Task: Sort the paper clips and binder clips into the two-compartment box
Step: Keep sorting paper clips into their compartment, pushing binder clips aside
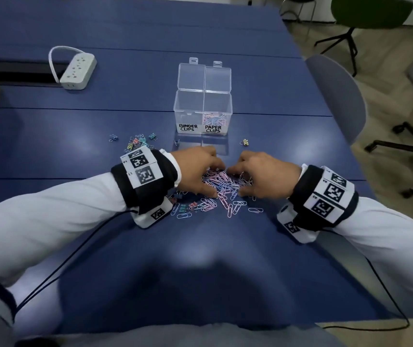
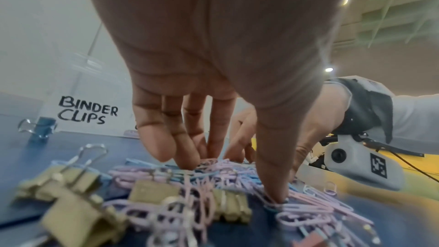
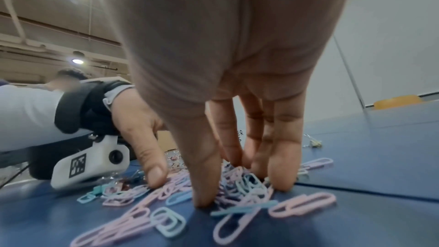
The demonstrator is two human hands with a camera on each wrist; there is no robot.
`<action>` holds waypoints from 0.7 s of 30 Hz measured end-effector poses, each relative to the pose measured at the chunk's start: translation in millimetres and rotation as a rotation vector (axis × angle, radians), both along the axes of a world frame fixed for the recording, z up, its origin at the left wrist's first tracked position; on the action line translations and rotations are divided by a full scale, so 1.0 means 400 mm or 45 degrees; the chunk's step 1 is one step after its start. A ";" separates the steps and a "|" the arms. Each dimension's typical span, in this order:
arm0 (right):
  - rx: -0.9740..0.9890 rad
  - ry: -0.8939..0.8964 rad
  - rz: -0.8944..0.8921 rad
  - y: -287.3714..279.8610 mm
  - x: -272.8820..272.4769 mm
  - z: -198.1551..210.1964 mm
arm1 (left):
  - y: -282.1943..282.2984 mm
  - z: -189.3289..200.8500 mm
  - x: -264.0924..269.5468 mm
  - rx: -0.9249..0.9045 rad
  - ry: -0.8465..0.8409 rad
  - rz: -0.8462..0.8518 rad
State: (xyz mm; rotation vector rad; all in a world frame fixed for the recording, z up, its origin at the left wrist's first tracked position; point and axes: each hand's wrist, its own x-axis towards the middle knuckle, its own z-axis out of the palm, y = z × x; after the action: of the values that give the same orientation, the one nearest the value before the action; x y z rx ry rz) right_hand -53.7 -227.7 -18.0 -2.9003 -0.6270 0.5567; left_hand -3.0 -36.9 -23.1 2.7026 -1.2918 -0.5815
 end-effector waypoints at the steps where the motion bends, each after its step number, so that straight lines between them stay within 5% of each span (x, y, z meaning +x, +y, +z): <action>1: 0.010 -0.012 -0.009 0.005 0.003 -0.003 | 0.000 0.000 0.000 -0.011 0.003 0.007; 21: 0.379 -0.201 -0.339 -0.012 0.042 0.072 | -0.020 0.016 0.052 -0.148 -0.032 -0.013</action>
State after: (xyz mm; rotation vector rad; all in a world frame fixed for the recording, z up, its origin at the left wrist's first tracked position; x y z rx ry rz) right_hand -37.1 -232.6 10.6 -2.6963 -0.3003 0.1839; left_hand 17.7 -45.1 -16.9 2.6184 -1.3036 -0.4599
